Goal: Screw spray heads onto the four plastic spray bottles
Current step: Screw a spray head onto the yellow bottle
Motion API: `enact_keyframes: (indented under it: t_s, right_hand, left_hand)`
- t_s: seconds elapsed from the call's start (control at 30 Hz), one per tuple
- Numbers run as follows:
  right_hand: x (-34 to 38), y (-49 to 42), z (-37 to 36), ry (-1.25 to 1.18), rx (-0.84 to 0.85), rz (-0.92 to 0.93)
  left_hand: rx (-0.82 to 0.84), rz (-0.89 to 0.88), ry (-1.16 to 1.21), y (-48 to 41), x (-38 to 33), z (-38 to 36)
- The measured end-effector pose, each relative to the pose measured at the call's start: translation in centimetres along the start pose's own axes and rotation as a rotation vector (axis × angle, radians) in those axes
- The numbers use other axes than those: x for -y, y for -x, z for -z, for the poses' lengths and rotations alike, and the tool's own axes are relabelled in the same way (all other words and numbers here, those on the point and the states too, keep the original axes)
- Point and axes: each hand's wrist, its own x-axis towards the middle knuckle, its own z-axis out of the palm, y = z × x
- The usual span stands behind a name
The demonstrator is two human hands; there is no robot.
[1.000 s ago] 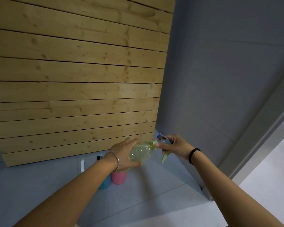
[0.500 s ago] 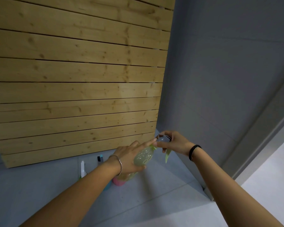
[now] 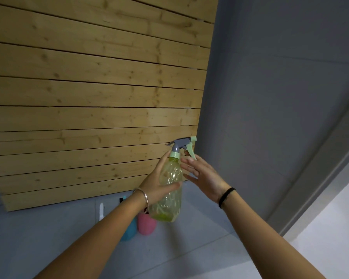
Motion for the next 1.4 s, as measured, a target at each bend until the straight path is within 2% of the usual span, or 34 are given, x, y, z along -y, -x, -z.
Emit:
enact_keyframes:
  t_s: [0.07,0.27,0.4,0.5,0.67,0.93,1.03,1.13,1.2,1.3,1.4]
  right_hand:
    - [-0.3,-0.3,-1.2,0.003,-0.066,0.059]
    - [-0.5,-0.9,-3.2,-0.036,-0.235,0.061]
    - [-0.2,-1.3,-3.4,-0.002,-0.251,0.091]
    - [-0.3,-1.3,-3.3,0.043,-0.243,0.135]
    - [-0.1,-1.4,-3.2,0.047,-0.253,0.162]
    - [0.6,-1.6,-2.9,-0.010,-0.400,0.218]
    - [1.2,-1.8,-2.2,-0.087,-0.463,0.259]
    - [1.6,-1.9,-1.6,-0.125,-0.498,0.285]
    - [1.6,-2.0,-1.5,-0.140,-0.494,0.293]
    - [1.7,-2.0,-1.6,-0.136,-0.469,0.282]
    - [1.4,-2.0,-1.5,-0.135,-0.468,0.264]
  left_hand:
    - [-0.008,-0.017,0.046,0.0,-0.1,-0.4]
    - [0.018,-0.032,0.028,0.5,-0.9,-1.6]
    - [-0.068,0.056,0.004,0.5,-1.4,-1.6]
    - [-0.101,0.145,-0.115,0.6,-1.5,-1.2]
    - [-0.143,0.172,-0.273,0.2,-1.4,-1.0]
    - [-0.230,0.210,-0.028,-0.5,-1.3,-1.0]
    - [-0.264,0.355,0.078,-0.5,-1.7,-0.4]
    - [-0.047,0.656,0.463,-0.2,-1.6,0.4]
    - [0.081,0.766,0.640,-0.1,-1.5,0.3]
    - [0.046,0.769,0.582,-0.4,-1.7,0.0]
    - [-0.156,0.691,0.412,-0.7,-1.7,0.1]
